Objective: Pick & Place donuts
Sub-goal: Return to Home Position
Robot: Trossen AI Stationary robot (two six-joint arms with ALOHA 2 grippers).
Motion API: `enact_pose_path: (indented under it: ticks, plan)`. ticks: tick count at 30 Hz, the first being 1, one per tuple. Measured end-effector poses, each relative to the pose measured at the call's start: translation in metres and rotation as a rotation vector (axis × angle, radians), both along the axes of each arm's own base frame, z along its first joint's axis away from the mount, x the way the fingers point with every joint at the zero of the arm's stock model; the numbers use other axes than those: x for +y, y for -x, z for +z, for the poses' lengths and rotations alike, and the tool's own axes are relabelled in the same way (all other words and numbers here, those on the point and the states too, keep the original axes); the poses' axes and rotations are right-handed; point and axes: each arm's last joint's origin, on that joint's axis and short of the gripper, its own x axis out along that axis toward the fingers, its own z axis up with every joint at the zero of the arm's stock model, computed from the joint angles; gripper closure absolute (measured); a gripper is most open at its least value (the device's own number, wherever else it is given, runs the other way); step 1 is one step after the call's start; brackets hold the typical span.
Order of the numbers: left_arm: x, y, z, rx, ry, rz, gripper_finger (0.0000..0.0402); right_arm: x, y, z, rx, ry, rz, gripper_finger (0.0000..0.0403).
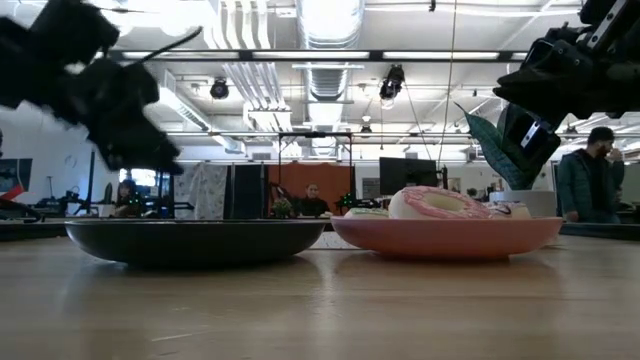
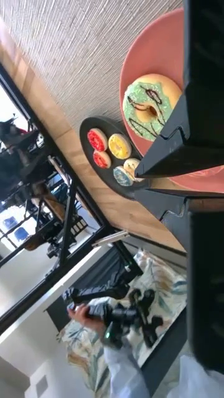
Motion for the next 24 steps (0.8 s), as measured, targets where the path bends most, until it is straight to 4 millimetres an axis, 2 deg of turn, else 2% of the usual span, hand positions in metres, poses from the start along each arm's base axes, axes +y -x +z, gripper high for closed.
enact_pose_path:
  ticks: [3,6,11,15,18,24]
  plan:
    - [0.0,0.013,-0.021,0.033,0.001,-0.005,0.0197,0.0,0.001,0.002,-0.017,-0.001,0.0,0.0369]
    - [-0.001,0.023,-0.032,0.172,-0.002,-0.011,0.0197,0.0,0.002,0.004,-0.034,-0.003,0.002,0.0369]
    - [-0.001,0.043,-0.016,0.494,-0.004,-0.009,0.0197,0.0,0.002,0.004,-0.037,-0.003,0.002,0.0369]
    - [0.001,0.045,0.005,0.373,0.108,0.164,0.0197,0.0,0.003,0.006,-0.054,-0.004,0.002,0.0369]
    - [0.002,0.047,0.017,0.289,0.144,0.181,0.0197,0.0,0.005,0.009,-0.08,-0.006,0.002,0.0369]
    - [0.002,0.049,0.019,0.156,0.161,0.176,0.0197,-0.001,0.008,0.015,-0.128,-0.01,0.002,0.0369]
